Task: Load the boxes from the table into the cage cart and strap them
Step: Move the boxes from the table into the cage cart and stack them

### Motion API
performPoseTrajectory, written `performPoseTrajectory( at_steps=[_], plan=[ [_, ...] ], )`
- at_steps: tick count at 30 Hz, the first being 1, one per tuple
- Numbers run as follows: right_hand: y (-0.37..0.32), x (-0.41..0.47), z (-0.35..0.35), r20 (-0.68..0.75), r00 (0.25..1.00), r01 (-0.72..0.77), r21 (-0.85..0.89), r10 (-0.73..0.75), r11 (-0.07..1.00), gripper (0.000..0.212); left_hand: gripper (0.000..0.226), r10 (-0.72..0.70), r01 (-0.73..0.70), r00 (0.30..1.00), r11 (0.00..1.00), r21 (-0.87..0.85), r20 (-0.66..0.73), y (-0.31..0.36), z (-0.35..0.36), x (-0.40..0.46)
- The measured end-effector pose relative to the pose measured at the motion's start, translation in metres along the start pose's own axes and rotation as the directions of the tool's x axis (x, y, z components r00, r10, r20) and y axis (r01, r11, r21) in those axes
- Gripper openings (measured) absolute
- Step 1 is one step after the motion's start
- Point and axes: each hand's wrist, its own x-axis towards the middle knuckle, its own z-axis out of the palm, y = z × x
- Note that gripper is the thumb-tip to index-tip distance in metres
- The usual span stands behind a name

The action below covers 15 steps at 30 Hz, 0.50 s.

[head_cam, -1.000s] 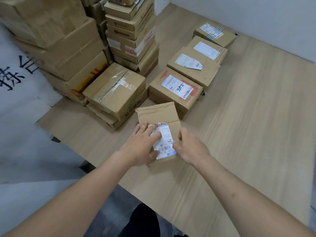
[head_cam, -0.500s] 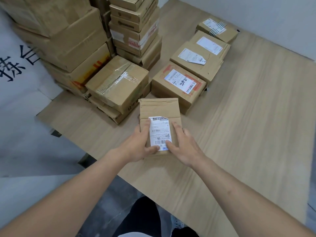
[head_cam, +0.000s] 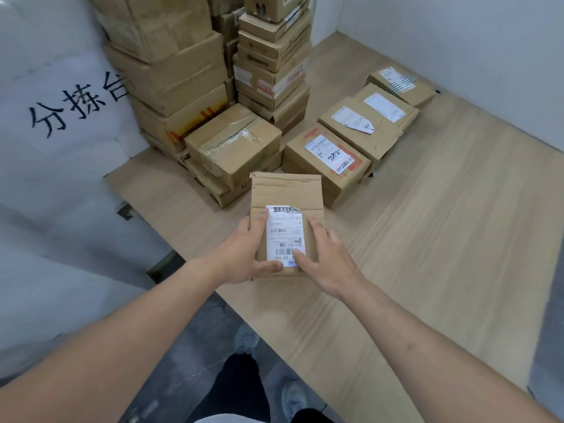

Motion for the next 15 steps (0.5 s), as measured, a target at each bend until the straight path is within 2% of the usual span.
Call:
performPoseTrajectory(
  at_steps=[8, 15],
  plan=[
    [-0.006, -0.05, -0.002, 0.101, 0.974, 0.211, -0.059, -0.204, 0.976, 0.082, 0.125, -0.124, 0.121, 0.977, 0.992, -0.026, -0.171, 0.019, 0.037, -0.089],
    [-0.032, -0.084, 0.026, 0.241, 0.902, 0.387, -0.08, -0.358, 0.919, 0.077, 0.122, -0.28, 0.255, 0.908, 0.959, -0.12, -0.312, 0.013, 0.068, -0.172]
  ],
)
